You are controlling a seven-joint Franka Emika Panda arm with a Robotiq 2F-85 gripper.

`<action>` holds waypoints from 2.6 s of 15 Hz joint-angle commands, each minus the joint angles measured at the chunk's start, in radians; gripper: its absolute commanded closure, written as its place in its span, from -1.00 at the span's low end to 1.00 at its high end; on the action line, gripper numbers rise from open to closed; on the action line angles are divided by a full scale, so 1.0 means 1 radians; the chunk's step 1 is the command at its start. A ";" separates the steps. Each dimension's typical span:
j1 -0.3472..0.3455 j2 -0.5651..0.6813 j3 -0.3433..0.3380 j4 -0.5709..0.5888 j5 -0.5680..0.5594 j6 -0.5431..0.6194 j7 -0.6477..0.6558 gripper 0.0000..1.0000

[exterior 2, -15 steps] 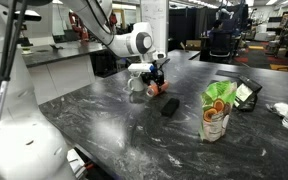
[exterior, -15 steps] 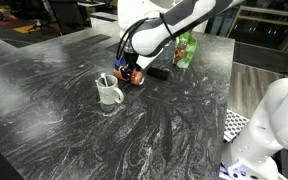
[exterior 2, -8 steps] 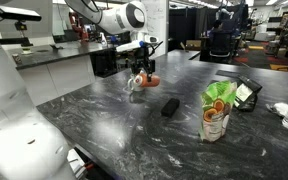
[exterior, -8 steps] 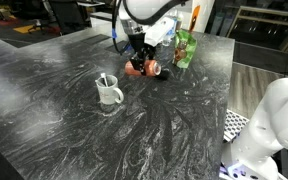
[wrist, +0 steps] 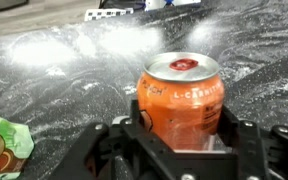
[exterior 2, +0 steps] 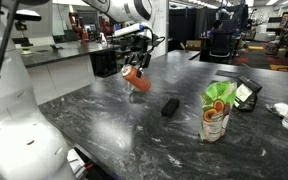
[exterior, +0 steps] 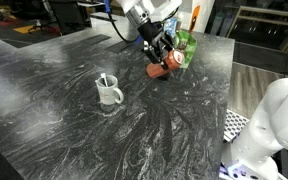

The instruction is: Put the orange can upright

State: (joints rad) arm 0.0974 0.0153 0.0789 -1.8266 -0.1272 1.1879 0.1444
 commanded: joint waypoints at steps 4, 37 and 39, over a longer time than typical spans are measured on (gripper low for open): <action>-0.021 0.146 -0.018 0.061 0.109 -0.122 -0.050 0.09; -0.015 0.193 -0.024 -0.204 0.286 -0.241 -0.017 -0.85; -0.013 0.189 -0.024 -0.192 0.284 -0.242 -0.014 -0.94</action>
State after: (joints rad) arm 0.0841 0.2019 0.0567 -2.0496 0.1559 0.9841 0.1350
